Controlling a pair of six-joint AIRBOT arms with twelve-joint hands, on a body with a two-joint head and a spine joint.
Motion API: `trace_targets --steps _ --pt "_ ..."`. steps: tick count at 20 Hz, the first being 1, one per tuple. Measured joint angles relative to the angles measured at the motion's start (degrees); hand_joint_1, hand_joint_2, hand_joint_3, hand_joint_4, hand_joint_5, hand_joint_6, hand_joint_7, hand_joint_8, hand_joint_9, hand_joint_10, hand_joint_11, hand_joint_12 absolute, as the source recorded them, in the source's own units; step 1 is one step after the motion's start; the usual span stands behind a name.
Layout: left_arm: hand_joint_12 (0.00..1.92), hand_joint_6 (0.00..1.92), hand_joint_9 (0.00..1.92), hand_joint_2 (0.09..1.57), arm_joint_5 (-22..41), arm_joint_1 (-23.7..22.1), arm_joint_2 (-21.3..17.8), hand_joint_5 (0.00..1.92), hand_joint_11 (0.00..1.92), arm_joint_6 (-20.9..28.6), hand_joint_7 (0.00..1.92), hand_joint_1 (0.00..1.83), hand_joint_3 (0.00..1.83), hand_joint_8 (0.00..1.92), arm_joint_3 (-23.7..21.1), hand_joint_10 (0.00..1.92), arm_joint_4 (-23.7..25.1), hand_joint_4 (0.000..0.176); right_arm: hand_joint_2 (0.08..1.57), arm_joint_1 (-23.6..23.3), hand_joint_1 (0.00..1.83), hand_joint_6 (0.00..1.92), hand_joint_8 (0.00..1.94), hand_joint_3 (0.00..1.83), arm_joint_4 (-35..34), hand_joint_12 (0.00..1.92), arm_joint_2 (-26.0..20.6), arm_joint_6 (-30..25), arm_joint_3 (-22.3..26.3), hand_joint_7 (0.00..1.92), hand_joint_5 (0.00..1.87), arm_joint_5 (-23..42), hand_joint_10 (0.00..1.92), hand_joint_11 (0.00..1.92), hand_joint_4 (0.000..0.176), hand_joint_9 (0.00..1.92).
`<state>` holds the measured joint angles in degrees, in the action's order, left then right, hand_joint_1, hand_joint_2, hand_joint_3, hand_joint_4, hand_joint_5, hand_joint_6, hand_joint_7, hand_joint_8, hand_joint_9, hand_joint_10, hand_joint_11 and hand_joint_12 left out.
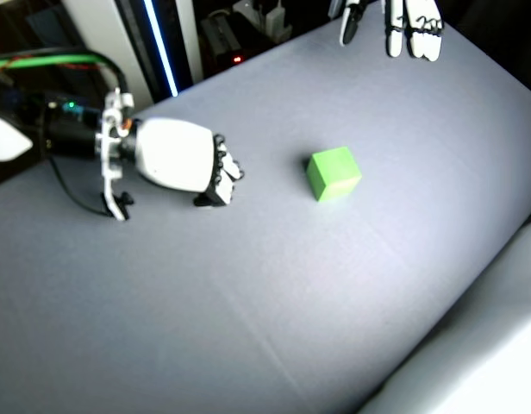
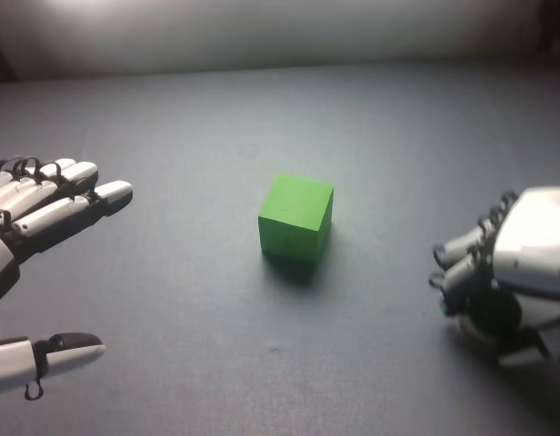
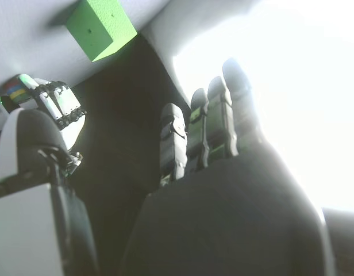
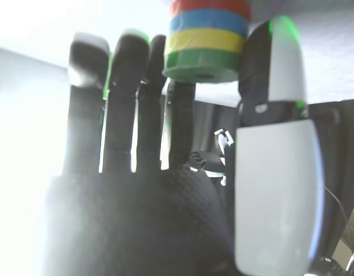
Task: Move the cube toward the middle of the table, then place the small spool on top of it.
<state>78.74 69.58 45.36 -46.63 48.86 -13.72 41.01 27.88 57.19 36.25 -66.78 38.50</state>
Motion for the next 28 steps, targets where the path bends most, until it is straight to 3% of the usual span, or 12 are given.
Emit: trace_targets --steps 2,4,7,10,11,12,16,18,23,24,26,28 --pt "0.46 0.0 0.09 1.0 -0.1 0.0 0.2 0.2 0.0 0.2 0.12 0.87 0.0 0.0 0.2 0.0 0.0 0.136 1.15 -2.8 1.36 0.98 1.21 0.0 -0.5 1.35 0.7 0.0 -1.3 0.86 0.92 0.7 1.28 0.52 0.0 0.84" --pt "0.42 0.0 0.08 1.01 -0.1 0.0 0.3 0.19 0.0 0.3 0.12 0.85 0.0 0.0 0.4 0.0 0.0 0.134 1.15 -5.2 1.24 0.76 1.34 0.0 -0.4 1.46 2.2 0.0 -3.0 0.85 1.02 0.9 0.88 0.47 0.0 0.79" --pt "0.4 0.0 0.09 1.01 -0.6 0.0 0.6 0.18 0.0 0.3 0.11 0.84 0.0 0.0 0.4 0.0 -0.3 0.14 1.11 -8.9 1.26 0.59 1.28 0.0 0.5 1.72 4.6 0.0 -5.3 0.94 1.1 -0.1 1.18 0.51 0.0 0.8" --pt "0.29 0.0 0.06 1.01 -0.7 0.0 0.6 0.17 0.0 0.4 0.1 0.84 0.0 0.0 0.5 0.0 -0.1 0.145 1.07 -13.2 1.25 0.61 1.01 0.0 1.4 1.46 6.8 0.0 -7.2 1.01 1.18 -0.8 0.74 0.52 0.0 0.89" --pt "0.33 0.0 0.08 1.0 -0.7 0.0 0.6 0.17 0.0 0.4 0.11 0.84 0.0 0.0 0.5 0.0 -0.1 0.14 1.07 -14.4 1.24 0.84 0.87 0.01 1.9 1.46 7.8 0.0 -7.9 1.05 1.08 -0.9 0.74 0.54 0.016 0.9" --pt "0.34 0.0 0.08 1.0 -0.8 0.0 0.6 0.17 0.0 0.5 0.1 0.84 0.0 0.0 0.5 0.0 -0.1 0.152 1.1 -15.1 1.25 1.04 0.82 0.0 2.1 1.42 8.8 0.0 -8.3 1.0 1.04 -1.1 0.65 0.41 0.0 0.81" --pt "0.34 0.0 0.09 1.0 -1.0 0.0 1.0 0.17 0.0 0.9 0.11 0.84 0.0 0.0 1.0 0.0 0.1 0.149 1.06 -18.6 1.25 0.77 0.83 0.0 3.0 1.38 12.3 0.0 -10.6 1.07 1.14 -1.4 0.64 0.42 0.017 0.9" --pt "0.35 0.0 0.09 1.01 -1.1 0.0 1.2 0.16 0.0 1.0 0.11 0.82 0.0 0.0 1.0 0.0 -0.3 0.157 1.05 -19.4 1.26 0.95 0.54 0.0 2.2 1.29 13.9 0.0 -12.1 1.18 1.09 -1.4 0.43 0.23 0.0 0.9" --pt "0.36 0.0 0.09 1.01 -1.2 0.0 1.3 0.17 0.0 1.4 0.12 0.82 0.0 0.0 1.1 0.0 0.4 0.149 1.08 -20.2 1.26 0.83 0.87 0.0 2.8 1.32 18.6 0.0 -14.3 0.97 1.15 -3.4 0.14 0.25 0.0 0.96" --pt "0.36 0.0 0.09 1.01 -1.2 0.0 1.3 0.17 0.0 1.4 0.12 0.82 0.0 0.0 1.1 0.0 0.1 0.139 1.04 -20.3 1.2 0.72 0.42 0.0 2.7 1.19 19.2 0.0 -14.6 0.94 1.15 -3.4 0.09 0.28 0.0 0.9" --pt "0.38 0.0 0.1 1.01 -1.2 0.0 1.6 0.17 0.03 1.5 0.12 0.82 0.0 0.0 1.4 0.01 -0.3 0.129 1.03 -20.4 1.19 0.66 0.06 0.0 2.6 0.98 20.2 0.0 -15.3 1.0 1.17 -3.8 0.03 0.42 0.0 0.91" --pt "0.39 0.01 0.11 1.0 -1.2 0.0 1.7 0.18 0.05 1.6 0.13 0.82 0.0 0.0 1.4 0.01 -0.2 0.141 1.05 -20.4 1.26 0.8 0.66 0.0 2.6 1.15 20.7 1.5 -15.4 1.1 1.16 -5.1 0.08 0.59 0.0 1.14"
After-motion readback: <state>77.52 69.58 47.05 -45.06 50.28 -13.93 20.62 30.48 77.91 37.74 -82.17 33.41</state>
